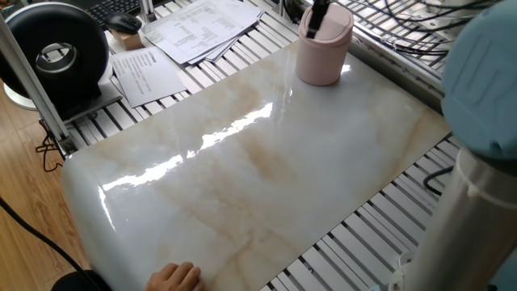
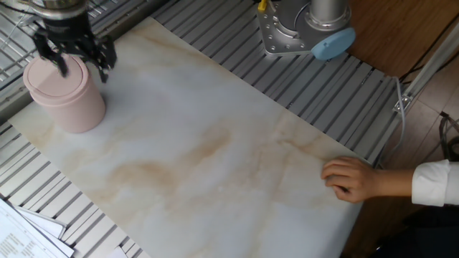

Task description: Put the garbage in the trash can

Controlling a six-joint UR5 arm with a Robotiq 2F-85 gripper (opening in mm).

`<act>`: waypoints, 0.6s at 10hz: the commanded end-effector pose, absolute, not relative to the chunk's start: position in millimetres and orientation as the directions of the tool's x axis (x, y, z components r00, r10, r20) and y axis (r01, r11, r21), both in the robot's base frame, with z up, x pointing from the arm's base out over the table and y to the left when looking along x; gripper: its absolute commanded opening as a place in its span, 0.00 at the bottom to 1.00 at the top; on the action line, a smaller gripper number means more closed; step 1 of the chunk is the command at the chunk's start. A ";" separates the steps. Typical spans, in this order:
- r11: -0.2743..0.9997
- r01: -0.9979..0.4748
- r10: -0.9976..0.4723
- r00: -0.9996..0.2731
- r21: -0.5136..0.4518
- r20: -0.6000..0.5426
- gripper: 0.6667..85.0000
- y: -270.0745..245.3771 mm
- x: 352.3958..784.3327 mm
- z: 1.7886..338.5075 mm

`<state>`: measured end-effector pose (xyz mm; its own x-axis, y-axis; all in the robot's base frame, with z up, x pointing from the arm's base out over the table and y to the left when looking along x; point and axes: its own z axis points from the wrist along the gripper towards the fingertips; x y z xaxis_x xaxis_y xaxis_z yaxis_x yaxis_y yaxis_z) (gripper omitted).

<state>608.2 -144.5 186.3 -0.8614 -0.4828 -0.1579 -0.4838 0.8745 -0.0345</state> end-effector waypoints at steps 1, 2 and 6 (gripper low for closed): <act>0.947 -0.323 -0.320 -0.937 -0.007 -0.143 0.01 -97.7 605.7 195.7; 0.948 -0.318 -0.313 -0.943 0.031 -0.112 0.01 -91.3 595.0 194.7; 0.974 -0.155 -0.141 -0.985 0.165 -0.095 0.01 -26.4 568.9 181.2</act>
<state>582.4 -72.5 186.8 -0.9582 -0.2689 -0.0979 -0.2776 0.9566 0.0892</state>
